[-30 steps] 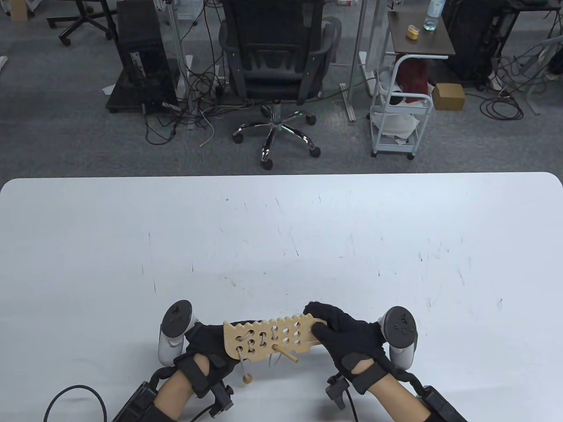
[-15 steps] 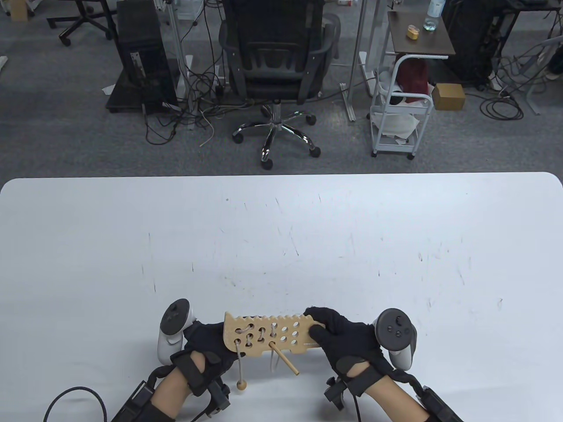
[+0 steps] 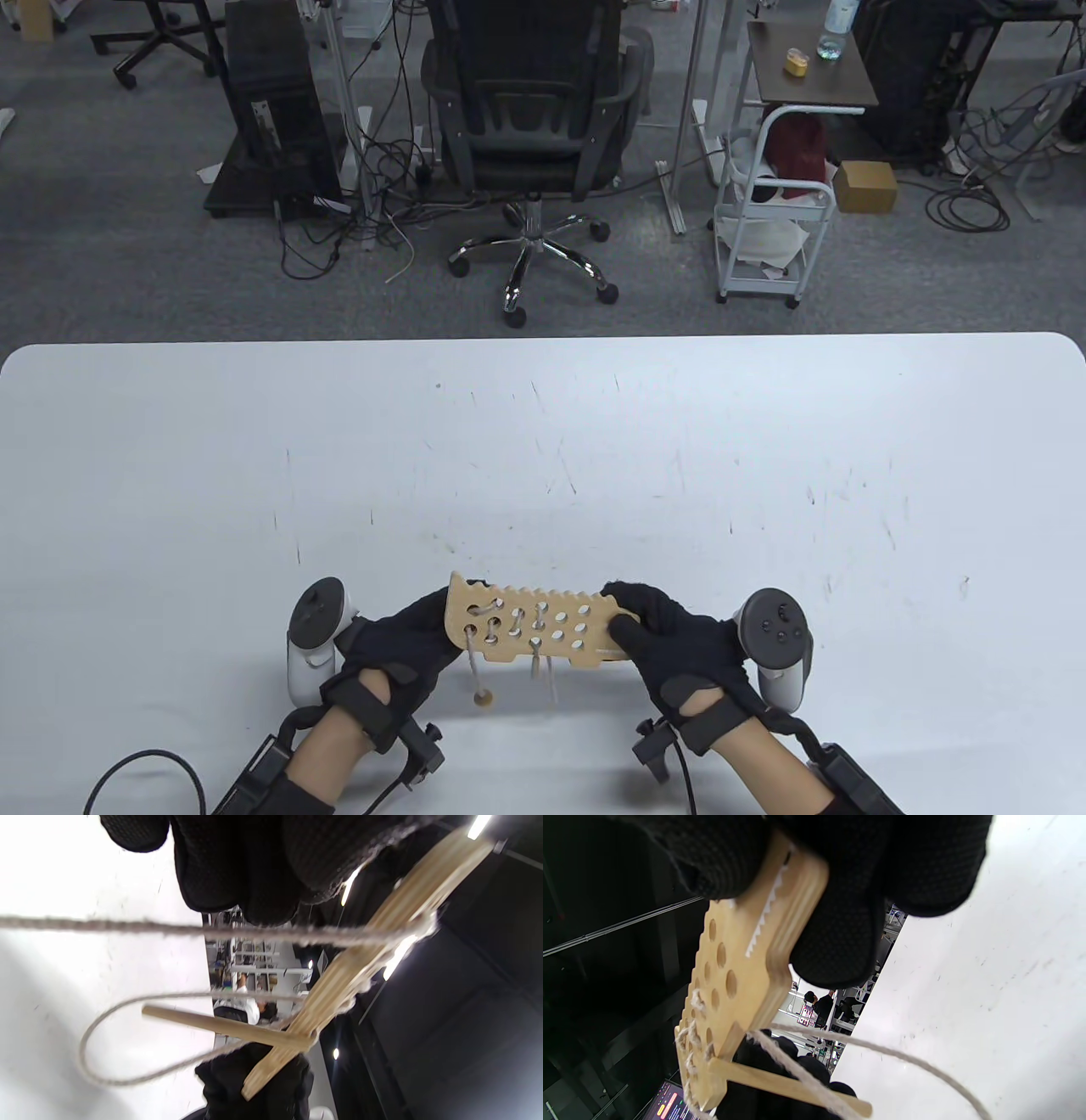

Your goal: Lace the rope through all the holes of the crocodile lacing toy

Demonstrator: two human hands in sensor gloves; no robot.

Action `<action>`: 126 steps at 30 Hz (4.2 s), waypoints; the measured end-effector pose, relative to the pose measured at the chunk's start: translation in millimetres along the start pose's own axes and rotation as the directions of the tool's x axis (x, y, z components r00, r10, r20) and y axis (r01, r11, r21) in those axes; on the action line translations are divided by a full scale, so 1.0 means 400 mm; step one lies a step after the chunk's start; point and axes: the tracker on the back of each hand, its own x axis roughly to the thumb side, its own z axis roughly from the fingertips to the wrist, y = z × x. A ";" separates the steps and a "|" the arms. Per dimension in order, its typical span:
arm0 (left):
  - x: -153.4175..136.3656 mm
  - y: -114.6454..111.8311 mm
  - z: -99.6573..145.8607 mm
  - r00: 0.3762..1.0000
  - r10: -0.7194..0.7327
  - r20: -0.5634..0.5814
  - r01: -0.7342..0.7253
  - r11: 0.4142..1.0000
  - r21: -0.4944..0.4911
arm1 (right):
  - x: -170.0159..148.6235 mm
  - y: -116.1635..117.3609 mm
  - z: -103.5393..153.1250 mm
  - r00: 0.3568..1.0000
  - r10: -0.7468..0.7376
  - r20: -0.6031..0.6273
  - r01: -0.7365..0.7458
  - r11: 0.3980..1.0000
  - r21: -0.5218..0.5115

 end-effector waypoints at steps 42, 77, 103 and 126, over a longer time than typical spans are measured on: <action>0.000 -0.049 -0.005 0.909 -0.413 -0.051 0.409 0.909 -0.075 | -0.033 0.028 0.014 0.945 -0.243 -0.219 0.256 0.966 0.032; 0.026 -0.029 0.008 0.949 -0.312 0.048 0.313 0.950 -0.010 | -0.021 -0.006 0.013 0.958 -0.243 -0.154 0.235 0.970 -0.066; 0.076 0.078 0.049 0.964 -0.231 0.130 0.197 0.953 0.231 | -0.043 -0.069 -0.006 0.963 -0.210 -0.169 0.185 0.971 -0.152; 0.099 0.184 0.091 0.972 -0.128 0.195 0.037 0.909 0.414 | -0.076 -0.149 -0.012 0.953 -0.174 -0.249 0.094 0.948 -0.303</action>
